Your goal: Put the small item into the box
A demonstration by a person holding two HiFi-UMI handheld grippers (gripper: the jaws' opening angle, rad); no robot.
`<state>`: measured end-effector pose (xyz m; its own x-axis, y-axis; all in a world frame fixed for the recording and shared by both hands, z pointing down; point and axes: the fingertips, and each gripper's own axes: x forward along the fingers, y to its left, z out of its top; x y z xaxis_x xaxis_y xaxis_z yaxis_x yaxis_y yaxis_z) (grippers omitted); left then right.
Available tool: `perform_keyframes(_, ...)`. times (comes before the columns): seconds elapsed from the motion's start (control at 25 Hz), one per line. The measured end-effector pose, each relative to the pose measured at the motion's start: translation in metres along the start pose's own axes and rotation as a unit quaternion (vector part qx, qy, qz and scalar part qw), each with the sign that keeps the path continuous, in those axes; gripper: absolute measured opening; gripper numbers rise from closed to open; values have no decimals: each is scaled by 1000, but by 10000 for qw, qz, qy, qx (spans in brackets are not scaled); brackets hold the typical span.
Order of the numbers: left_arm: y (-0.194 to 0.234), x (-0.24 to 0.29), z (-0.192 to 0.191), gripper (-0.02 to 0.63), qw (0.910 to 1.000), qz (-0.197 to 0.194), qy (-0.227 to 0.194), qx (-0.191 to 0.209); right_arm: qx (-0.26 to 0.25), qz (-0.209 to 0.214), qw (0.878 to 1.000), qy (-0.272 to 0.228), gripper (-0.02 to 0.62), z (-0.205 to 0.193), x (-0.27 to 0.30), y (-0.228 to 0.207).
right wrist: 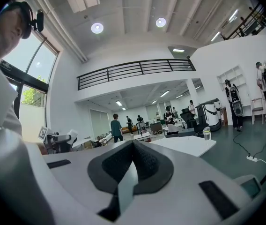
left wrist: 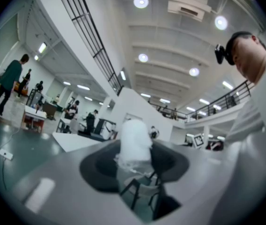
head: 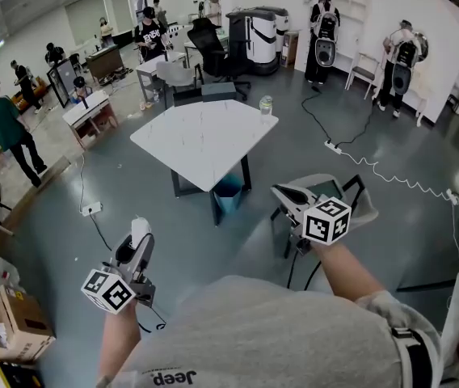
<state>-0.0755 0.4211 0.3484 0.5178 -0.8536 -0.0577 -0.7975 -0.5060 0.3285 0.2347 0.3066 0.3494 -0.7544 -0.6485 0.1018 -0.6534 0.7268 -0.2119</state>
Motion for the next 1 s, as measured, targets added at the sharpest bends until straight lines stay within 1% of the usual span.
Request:
perform_keyframes(0.28,-43,38,-13,186,9999,-69,64,-34,-39,106,9999,22,3,3,-35,-30)
perform_keyframes(0.56,-74,70,-29,186,9997,-123,214,-51,2,154,9999,-5,3,1,-61,-59)
perform_keyframes(0.8,-77,88,-31,186,9993,-171,336,-16,84,199,9998,27,3,-6,-59,-71)
perform_keyframes(1.0,-62,102,-34,186,9990,-214,397,-77,106,204,9997,91,3,-8,-44,-78)
